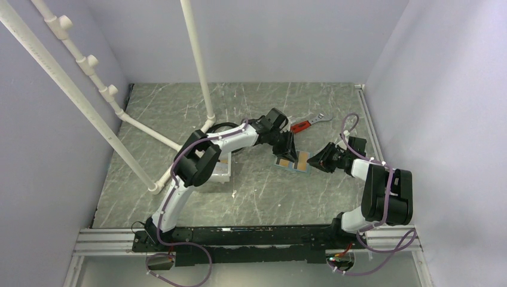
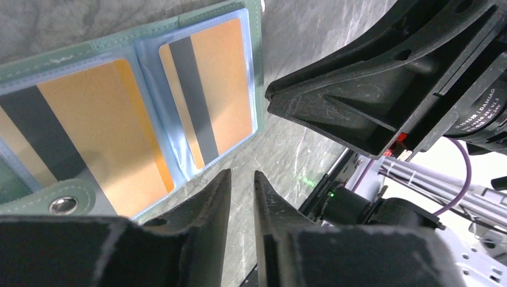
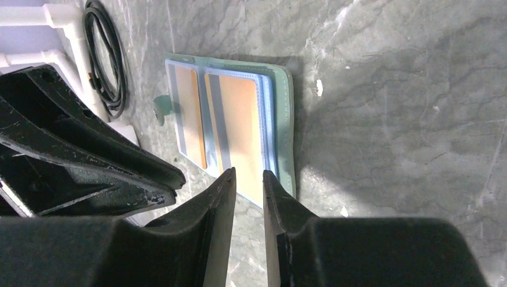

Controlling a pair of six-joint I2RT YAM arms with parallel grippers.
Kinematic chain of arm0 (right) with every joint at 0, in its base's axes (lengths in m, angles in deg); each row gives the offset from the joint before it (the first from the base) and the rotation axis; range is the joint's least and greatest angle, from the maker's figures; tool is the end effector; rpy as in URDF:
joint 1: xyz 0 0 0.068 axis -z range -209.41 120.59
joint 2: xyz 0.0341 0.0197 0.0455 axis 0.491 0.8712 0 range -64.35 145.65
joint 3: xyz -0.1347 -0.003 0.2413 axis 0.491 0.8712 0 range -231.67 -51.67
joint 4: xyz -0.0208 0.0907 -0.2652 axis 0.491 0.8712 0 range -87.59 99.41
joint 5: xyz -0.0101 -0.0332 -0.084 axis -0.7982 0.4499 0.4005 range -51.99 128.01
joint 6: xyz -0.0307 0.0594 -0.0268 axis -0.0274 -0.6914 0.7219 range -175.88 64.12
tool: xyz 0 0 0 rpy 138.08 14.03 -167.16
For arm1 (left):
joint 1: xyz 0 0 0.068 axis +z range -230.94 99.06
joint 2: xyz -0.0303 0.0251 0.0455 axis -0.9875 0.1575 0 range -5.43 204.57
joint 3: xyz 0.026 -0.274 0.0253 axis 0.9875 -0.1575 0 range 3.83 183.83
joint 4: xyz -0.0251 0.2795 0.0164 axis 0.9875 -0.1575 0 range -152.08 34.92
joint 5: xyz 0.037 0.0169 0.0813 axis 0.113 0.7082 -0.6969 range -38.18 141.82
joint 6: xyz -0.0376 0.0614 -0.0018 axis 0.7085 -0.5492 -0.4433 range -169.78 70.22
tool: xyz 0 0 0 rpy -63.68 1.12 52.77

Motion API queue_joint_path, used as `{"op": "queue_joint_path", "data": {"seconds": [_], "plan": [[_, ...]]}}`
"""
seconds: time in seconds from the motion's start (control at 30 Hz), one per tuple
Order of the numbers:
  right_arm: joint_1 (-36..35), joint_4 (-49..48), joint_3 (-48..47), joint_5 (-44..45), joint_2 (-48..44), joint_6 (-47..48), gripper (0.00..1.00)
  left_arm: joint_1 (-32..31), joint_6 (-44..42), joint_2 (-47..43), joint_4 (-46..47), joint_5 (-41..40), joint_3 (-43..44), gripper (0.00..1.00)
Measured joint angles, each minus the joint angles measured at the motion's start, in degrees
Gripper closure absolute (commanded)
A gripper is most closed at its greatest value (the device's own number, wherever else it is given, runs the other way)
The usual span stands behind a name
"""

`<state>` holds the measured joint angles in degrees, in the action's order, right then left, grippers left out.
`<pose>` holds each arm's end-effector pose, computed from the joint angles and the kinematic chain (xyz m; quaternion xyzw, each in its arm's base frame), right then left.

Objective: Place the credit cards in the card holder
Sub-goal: Insert the credit card into the card holder.

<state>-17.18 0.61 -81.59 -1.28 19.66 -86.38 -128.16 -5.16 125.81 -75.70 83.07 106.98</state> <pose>0.2720 -0.0203 0.1047 0.2235 0.8696 0.3625 0.2500 0.3452 -0.4186 0.1487 0.1154 0.8988 -0.4193 0.0552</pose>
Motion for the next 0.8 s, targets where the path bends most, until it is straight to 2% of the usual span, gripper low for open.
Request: {"op": "queue_joint_path", "data": {"seconds": [0.3, 0.67, 0.8], "plan": [[0.0, -0.5, 0.5, -1.3, 0.5, 0.0, 0.73, 0.5, -0.4, 2.9, 2.0, 0.0, -1.1, 0.88], [-0.4, -1.2, 0.5, -1.8, 2.3, 0.0, 0.72, 1.5, 0.3, 3.8, 6.1, 2.0, -3.8, 0.91], [-0.7, -1.4, 0.6, -1.9, 2.1, 0.0, 0.67, 1.7, 0.7, 3.8, 7.0, 2.6, -4.4, 0.92]]}}
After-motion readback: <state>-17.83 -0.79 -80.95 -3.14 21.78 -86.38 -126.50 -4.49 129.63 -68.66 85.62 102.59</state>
